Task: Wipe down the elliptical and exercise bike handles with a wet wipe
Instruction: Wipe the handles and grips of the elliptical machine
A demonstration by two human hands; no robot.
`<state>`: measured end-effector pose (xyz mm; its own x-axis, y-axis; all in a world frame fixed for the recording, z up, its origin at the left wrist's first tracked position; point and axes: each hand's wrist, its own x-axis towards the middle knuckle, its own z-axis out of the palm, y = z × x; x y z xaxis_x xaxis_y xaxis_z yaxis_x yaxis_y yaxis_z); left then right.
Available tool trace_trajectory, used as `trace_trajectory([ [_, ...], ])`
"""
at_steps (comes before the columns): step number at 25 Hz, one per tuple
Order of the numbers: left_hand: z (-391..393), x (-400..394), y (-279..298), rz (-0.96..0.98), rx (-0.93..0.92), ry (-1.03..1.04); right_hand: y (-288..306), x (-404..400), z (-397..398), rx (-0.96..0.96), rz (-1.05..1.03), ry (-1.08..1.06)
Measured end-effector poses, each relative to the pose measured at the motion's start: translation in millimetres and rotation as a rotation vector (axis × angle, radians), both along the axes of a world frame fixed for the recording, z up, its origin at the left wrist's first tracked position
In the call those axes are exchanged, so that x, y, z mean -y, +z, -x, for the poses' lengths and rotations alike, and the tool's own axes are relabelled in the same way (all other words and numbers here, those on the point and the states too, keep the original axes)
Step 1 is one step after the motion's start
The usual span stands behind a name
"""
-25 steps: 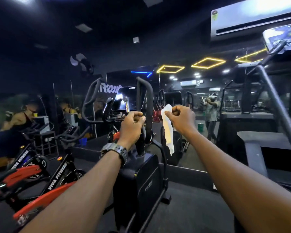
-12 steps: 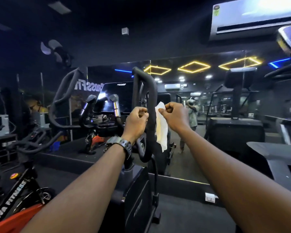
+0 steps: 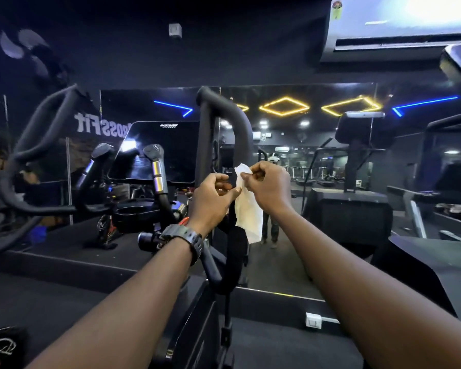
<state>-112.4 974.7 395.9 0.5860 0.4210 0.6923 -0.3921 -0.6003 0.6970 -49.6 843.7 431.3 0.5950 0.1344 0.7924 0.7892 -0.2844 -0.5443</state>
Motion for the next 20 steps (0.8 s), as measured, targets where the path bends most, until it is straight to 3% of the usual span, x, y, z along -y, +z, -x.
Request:
trace_trajectory([
  [3,-8.9,-2.1,0.8,-0.064,0.017,0.048,-0.4,-3.5,-14.2,0.148,0.049,-0.001],
  [5,-12.4,-3.6,3.9,-0.113,0.031,0.11,-9.4,-3.7,-18.2,0.371,0.12,-0.011],
  [9,-13.4,-15.9,6.9,-0.187,0.033,0.169,-35.8,12.6,-28.3,0.684,0.443,-0.083],
  [14,-12.7,-30.4,10.0,-0.228,0.09,0.201,-6.9,9.6,-35.6,0.884,0.606,0.008],
  [17,-21.4,-34.4,7.0,-0.311,0.155,0.239,49.8,-10.0,-31.7,0.892,0.516,-0.087],
  [20,-25.3,-33.9,4.3,-0.335,0.191,0.234,19.2,-8.3,-34.2,0.85,0.526,-0.073],
])
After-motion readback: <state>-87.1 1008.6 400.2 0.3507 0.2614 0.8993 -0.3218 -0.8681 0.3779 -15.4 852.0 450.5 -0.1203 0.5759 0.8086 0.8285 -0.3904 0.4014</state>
